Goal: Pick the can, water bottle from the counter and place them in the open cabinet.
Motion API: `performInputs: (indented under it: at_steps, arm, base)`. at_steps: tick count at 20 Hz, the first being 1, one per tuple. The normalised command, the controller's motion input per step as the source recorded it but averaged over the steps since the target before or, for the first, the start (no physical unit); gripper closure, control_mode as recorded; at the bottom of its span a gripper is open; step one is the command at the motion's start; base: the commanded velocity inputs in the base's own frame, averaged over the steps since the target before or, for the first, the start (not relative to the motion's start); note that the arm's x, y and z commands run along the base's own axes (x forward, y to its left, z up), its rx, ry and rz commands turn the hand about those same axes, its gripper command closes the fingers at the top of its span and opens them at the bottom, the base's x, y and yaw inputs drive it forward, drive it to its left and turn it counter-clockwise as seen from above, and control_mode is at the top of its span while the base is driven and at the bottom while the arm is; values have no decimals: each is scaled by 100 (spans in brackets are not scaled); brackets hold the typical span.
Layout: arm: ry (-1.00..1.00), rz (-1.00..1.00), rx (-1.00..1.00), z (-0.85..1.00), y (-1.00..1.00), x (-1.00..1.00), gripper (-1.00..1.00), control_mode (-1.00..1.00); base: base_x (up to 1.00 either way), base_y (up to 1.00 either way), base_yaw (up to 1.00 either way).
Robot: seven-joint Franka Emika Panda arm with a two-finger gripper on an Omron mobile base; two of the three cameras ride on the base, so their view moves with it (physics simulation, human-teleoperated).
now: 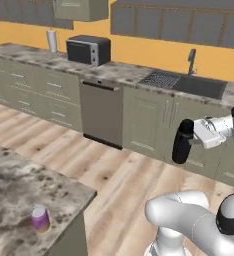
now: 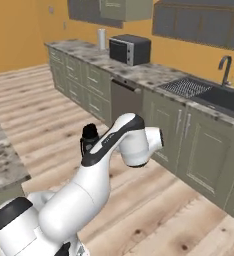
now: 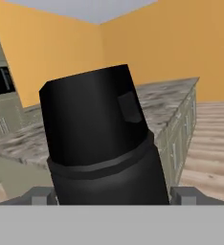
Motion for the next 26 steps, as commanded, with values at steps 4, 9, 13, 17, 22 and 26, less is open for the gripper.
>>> performInputs:
  at_steps: [4, 9, 13, 17, 22, 26]
  arm:
    - [0, 0, 0, 0, 0, 0, 100, 100]
    - [0, 0, 0, 0, 0, 0, 100, 100]
    - [0, 0, 0, 0, 0, 0, 100, 100]
    - [0, 0, 0, 0, 0, 0, 100, 100]
    - [0, 0, 0, 0, 0, 0, 100, 100]
    - [0, 0, 0, 0, 0, 0, 100, 100]
  base:
    - [0, -30, -44]
    - [0, -29, -43]
    - [0, -29, -44]
    - [0, -29, -44]
    - [0, -26, -46]
    - [0, -17, -46]
